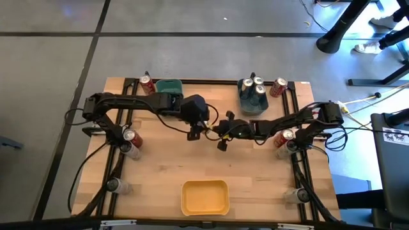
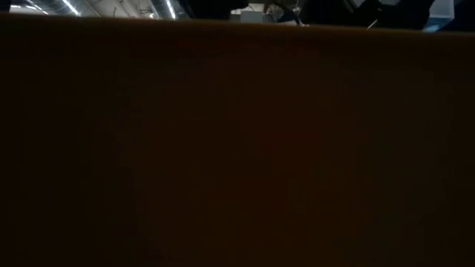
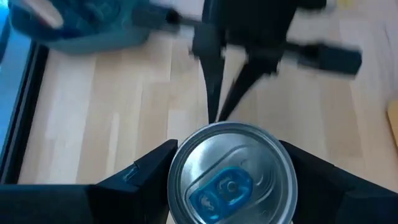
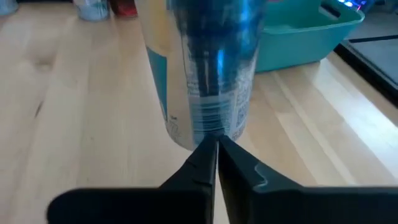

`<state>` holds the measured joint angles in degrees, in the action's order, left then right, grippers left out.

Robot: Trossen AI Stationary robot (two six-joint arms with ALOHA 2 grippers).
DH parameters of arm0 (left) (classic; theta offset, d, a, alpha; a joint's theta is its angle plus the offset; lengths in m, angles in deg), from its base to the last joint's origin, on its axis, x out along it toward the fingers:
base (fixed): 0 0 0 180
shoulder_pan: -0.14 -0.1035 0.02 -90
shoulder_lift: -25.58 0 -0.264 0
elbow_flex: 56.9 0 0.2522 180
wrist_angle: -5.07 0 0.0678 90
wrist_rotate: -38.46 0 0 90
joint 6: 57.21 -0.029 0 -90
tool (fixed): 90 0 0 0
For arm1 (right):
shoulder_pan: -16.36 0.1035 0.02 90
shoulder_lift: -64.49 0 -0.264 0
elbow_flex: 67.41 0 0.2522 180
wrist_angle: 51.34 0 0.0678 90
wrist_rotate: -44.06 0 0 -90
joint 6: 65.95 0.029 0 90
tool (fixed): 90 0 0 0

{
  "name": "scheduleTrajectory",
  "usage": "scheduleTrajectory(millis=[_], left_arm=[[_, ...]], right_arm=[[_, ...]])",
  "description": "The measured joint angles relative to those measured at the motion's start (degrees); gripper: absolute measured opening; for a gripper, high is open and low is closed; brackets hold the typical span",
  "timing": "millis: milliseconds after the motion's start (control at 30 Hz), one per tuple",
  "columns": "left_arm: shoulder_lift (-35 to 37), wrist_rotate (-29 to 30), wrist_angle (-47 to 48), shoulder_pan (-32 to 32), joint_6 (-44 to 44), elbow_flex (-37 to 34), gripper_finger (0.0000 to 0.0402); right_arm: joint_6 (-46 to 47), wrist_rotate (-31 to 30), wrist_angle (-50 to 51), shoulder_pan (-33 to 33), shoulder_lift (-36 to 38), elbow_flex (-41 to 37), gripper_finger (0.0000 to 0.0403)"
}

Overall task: Sort soda cans
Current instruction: Put the blue soda can into the blue bin

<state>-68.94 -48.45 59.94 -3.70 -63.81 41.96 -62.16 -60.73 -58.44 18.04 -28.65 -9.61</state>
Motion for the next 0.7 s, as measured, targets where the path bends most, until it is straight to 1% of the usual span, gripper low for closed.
scheduleTrajectory(millis=[133, 200, 333, 533, 700], left_arm=[[0.1, -0.8, -8.8, -0.4, 0.1, -5.5, 0.0228], [0.2, -1.4, -15.0, -0.6, 0.5, -8.9, 0.0228], [0.2, -1.9, -23.0, -1.2, 2.7, -13.9, 0.0228], [0.2, -2.3, -24.5, -1.5, 5.4, -18.9, 0.0228], [0.1, -2.2, -27.4, -1.5, 6.7, -22.2, 0.0228]], right_arm=[[0.3, 0.1, 0.6, -0.1, -1.0, -0.1, 0.0003], [0.7, -0.1, 0.5, -0.2, -1.9, -0.2, 0.0005], [2.0, 0.0, 1.0, -0.2, -3.3, -0.2, 0.0011], [5.6, 0.8, 6.9, -0.2, -1.8, 0.1, 0.0012], [6.4, 1.0, 8.1, -0.2, -1.0, 0.1, 0.0012]])
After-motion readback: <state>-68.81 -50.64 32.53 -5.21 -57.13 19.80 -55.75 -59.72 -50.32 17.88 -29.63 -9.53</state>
